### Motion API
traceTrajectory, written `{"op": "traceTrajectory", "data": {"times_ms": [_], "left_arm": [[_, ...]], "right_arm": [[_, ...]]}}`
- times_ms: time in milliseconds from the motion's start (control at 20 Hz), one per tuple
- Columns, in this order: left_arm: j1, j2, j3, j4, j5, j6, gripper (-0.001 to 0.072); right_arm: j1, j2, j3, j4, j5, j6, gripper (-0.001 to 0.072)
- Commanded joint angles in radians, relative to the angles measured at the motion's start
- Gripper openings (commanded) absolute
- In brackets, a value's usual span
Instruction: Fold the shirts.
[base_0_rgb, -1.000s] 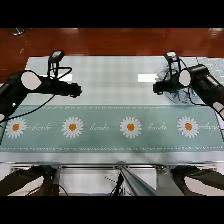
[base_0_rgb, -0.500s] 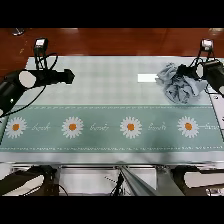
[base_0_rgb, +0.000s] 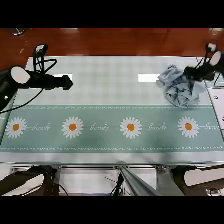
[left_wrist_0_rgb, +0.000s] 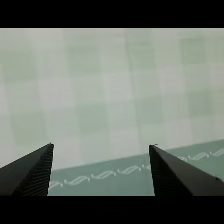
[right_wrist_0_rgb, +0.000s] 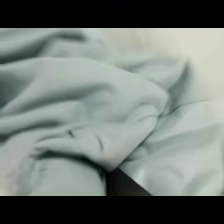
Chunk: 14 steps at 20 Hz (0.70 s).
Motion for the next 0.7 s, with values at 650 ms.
{"op": "traceTrajectory", "data": {"times_ms": [650], "left_arm": [[0.019, 0.601, -0.446, -0.280, -0.210, -0.008, 0.0703]], "right_arm": [[0.440, 0.683, 0.414, 0.087, -0.003, -0.256, 0.0025]]}}
